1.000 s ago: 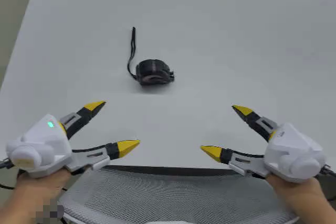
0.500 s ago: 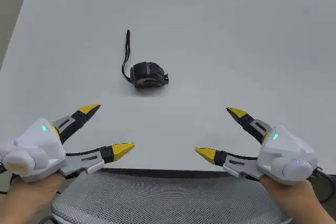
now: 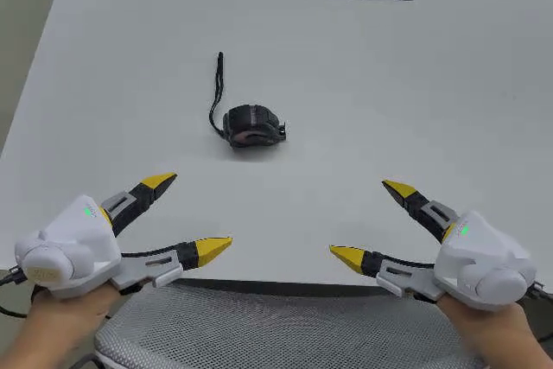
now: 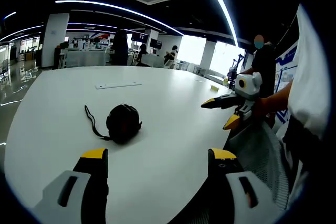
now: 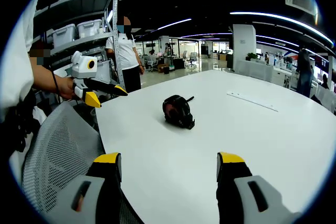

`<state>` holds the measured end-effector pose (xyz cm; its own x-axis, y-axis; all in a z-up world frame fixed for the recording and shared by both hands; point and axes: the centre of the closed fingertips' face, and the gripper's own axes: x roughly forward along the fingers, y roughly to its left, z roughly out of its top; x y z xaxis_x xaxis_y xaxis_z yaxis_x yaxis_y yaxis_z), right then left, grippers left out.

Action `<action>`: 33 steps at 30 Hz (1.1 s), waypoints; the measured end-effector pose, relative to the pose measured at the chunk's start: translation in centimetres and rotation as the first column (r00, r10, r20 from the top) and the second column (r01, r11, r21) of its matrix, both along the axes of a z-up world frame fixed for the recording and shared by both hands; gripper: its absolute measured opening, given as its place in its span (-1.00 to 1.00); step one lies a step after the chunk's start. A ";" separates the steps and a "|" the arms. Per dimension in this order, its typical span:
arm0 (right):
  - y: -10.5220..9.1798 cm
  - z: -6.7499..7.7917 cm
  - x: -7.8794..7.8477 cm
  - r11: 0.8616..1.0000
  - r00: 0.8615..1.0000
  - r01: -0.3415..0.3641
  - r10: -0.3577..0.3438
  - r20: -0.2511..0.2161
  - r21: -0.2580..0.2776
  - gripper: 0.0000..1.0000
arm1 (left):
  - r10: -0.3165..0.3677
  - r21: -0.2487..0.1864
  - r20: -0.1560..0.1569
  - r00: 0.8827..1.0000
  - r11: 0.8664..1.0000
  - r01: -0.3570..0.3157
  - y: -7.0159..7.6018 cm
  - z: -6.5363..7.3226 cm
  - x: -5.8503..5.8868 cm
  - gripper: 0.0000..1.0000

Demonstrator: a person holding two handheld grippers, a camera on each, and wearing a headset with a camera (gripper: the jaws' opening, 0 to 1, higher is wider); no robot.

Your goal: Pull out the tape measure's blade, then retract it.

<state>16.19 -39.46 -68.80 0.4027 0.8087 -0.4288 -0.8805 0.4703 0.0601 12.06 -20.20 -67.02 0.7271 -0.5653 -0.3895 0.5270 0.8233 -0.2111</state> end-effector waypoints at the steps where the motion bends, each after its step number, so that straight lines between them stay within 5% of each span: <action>1: 0.0 0.0 0.0 1.000 1.000 0.000 0.000 0.001 0.001 0.50 | 0.000 0.001 -0.001 1.000 1.000 0.000 0.0 0.0 0.0 0.52; 22: 0.2 0.1 0.2 1.000 1.000 -0.006 0.006 -0.003 0.016 0.47 | -0.016 0.007 -0.007 1.000 1.000 0.016 0.0 -0.2 0.3 0.52; 33: 0.5 0.3 1.4 0.999 0.999 -0.037 0.037 0.010 0.031 0.37 | -0.052 0.018 -0.011 0.999 0.998 0.053 0.6 -0.6 1.7 0.50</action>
